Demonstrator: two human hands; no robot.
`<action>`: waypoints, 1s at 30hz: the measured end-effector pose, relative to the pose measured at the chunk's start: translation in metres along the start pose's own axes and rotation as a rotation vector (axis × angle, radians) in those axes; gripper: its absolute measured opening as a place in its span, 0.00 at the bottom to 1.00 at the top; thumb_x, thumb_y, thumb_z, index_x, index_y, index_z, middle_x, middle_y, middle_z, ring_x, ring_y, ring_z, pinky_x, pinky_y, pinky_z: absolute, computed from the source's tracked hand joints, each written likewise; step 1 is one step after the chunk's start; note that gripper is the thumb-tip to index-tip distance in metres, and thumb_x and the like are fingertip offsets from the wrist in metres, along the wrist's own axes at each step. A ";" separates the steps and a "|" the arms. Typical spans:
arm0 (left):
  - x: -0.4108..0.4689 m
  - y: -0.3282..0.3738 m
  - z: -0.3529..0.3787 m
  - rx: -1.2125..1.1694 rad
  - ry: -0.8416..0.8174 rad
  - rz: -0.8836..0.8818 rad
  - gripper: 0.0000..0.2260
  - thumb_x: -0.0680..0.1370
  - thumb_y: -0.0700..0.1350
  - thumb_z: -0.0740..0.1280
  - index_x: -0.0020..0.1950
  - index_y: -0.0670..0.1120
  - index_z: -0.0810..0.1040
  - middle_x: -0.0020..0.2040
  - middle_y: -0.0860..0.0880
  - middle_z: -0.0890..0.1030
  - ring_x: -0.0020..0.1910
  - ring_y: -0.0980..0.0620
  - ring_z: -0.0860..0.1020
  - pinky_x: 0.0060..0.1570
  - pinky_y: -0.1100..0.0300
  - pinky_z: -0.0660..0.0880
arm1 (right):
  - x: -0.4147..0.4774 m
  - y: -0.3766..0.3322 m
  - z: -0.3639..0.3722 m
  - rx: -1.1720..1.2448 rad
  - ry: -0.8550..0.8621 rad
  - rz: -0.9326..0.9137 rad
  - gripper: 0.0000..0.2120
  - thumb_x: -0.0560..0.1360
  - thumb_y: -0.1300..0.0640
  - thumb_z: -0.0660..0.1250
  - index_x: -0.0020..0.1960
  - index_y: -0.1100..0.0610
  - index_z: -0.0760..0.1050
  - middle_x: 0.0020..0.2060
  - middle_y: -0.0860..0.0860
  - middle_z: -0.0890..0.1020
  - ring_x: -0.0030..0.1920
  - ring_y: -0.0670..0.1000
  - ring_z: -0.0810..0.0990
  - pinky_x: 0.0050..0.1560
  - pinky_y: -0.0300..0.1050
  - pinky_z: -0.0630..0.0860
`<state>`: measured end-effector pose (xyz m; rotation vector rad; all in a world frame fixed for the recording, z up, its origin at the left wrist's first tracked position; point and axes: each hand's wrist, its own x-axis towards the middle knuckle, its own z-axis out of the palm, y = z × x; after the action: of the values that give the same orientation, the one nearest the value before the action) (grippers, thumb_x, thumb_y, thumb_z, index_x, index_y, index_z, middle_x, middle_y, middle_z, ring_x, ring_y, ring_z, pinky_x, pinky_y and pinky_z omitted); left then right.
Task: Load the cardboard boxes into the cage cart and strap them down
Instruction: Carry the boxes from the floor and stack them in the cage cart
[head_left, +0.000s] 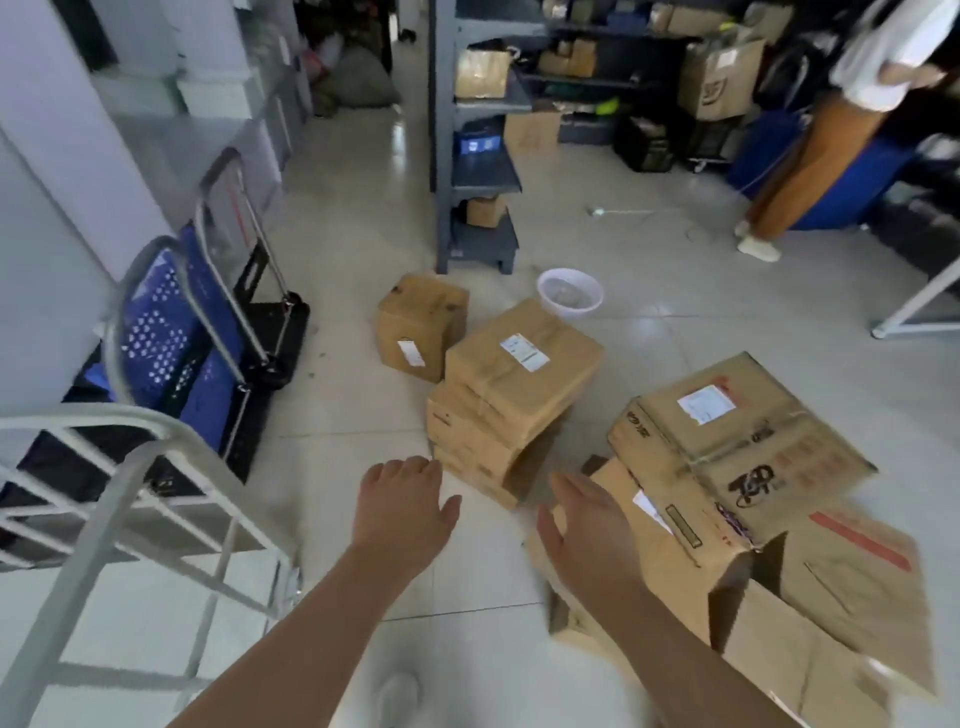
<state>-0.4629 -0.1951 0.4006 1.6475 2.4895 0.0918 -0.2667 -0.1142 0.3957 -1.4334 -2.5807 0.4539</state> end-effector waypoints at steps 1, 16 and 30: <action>0.010 0.011 0.003 0.008 -0.008 0.043 0.21 0.79 0.59 0.55 0.66 0.50 0.72 0.62 0.53 0.76 0.60 0.50 0.74 0.63 0.56 0.64 | -0.002 0.012 -0.002 0.007 0.017 0.055 0.20 0.79 0.50 0.59 0.68 0.56 0.71 0.65 0.51 0.74 0.66 0.52 0.70 0.66 0.43 0.67; 0.071 0.219 0.054 0.105 -0.176 0.825 0.18 0.79 0.58 0.57 0.60 0.48 0.75 0.52 0.51 0.80 0.50 0.50 0.78 0.49 0.56 0.71 | -0.108 0.161 -0.026 0.093 0.260 0.858 0.18 0.76 0.52 0.64 0.64 0.55 0.74 0.62 0.50 0.77 0.64 0.53 0.73 0.62 0.46 0.71; -0.052 0.403 0.177 0.191 -0.298 0.974 0.15 0.78 0.58 0.57 0.53 0.48 0.74 0.50 0.51 0.80 0.48 0.50 0.77 0.45 0.57 0.68 | -0.303 0.327 0.001 0.101 0.176 1.080 0.22 0.78 0.49 0.61 0.71 0.52 0.68 0.70 0.49 0.70 0.72 0.50 0.65 0.68 0.43 0.64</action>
<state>-0.0477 -0.0908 0.2856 2.5585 1.3365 -0.2673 0.1560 -0.2091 0.2892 -2.5652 -1.4193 0.5080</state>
